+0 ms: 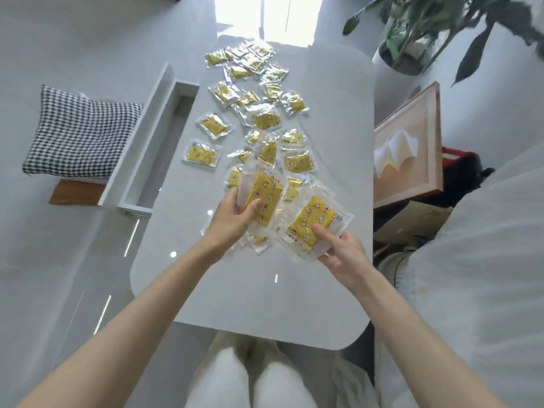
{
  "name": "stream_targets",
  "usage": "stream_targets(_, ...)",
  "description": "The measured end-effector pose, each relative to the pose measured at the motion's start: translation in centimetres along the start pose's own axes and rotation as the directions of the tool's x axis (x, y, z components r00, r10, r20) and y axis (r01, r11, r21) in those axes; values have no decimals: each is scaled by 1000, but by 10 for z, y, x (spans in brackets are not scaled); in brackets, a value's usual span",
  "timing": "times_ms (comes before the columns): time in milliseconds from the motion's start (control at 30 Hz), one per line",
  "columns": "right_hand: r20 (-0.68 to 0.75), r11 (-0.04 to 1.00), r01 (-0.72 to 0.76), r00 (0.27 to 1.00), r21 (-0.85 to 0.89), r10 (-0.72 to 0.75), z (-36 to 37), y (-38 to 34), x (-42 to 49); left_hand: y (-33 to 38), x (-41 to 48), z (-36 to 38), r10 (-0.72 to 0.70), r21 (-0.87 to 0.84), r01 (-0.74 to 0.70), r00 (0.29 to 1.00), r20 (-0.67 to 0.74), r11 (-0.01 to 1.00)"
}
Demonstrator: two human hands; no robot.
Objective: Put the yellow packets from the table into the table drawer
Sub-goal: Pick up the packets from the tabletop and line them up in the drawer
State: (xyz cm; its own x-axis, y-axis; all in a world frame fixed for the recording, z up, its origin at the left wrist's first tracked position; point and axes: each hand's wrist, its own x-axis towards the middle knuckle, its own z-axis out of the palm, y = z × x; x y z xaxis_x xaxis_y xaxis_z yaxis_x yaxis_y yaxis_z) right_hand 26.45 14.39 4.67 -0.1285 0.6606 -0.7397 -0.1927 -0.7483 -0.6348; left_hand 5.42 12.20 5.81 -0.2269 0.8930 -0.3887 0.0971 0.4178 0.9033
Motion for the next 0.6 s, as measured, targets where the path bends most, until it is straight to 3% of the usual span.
stream_targets(167, 115, 997, 79, 990, -9, -78, 45, -52, -42, 65, -32, -36, 53, -78, -58, 996, -65, 995)
stream_targets(333, 208, 988, 154, 966, -1, -151, 101, -89, -83, 103, -57, -88, 13, -143, -31, 992, -128, 989)
stream_targets(600, 273, 977, 209, 942, -33, -192, 232, -75, -132, 132, -100, -230, 96, -147, -123, 979, -179, 981)
